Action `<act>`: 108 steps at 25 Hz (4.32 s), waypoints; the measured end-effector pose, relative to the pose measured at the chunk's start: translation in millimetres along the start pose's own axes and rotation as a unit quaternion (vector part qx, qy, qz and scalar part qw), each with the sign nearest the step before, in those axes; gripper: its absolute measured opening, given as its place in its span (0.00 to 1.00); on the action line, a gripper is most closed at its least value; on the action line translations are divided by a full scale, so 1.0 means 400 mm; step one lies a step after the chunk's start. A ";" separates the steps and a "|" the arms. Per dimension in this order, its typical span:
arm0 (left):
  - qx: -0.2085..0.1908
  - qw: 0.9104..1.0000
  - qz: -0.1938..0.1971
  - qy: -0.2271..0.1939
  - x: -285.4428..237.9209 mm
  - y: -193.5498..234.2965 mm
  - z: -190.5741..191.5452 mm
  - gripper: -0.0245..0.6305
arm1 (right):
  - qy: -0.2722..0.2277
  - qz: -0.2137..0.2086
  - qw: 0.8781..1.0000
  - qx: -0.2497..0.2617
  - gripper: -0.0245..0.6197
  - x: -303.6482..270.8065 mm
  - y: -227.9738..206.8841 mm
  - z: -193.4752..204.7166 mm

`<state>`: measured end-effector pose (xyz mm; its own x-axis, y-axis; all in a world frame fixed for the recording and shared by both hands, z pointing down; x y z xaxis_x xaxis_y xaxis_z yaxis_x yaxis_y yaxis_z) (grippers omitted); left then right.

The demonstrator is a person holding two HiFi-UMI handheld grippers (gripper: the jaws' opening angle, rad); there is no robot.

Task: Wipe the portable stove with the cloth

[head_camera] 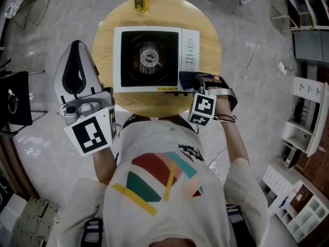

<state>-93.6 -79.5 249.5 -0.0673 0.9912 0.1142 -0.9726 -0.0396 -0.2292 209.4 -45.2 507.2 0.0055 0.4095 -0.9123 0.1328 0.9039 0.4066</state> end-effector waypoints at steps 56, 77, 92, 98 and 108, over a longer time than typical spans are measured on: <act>-0.051 0.993 -0.102 0.041 0.278 0.222 0.036 0.05 | -0.187 0.049 0.981 -0.012 0.09 0.092 0.060 -0.775; -0.047 0.996 -0.067 0.030 0.238 0.164 0.043 0.05 | -0.157 0.050 0.985 -0.054 0.09 0.074 0.069 -0.584; -0.035 0.998 -0.043 0.019 0.201 0.131 0.040 0.05 | -0.035 0.050 0.996 -0.059 0.09 0.046 0.106 -0.252; -0.035 0.999 -0.039 0.015 0.179 0.132 0.038 0.05 | 0.005 0.050 0.997 -0.058 0.09 0.046 0.112 -0.169; -0.030 0.999 -0.031 0.012 0.146 0.130 0.041 0.05 | 0.014 0.048 0.997 -0.055 0.09 0.047 0.112 -0.155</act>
<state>-151.9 -25.7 260.1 -0.0010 0.9942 0.1075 -0.9596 0.0293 -0.2799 153.8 10.7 511.6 -0.0153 0.4976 -0.8673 0.0241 0.8673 0.4972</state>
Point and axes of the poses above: the fingertips, and each gripper's own axes: x backward along the fingers, y to its left, z out of its underside, the point moved 5 cm from there along x, backward along the fingers, and after that the axes turned 3 degrees about z, right-handed, at the moved point
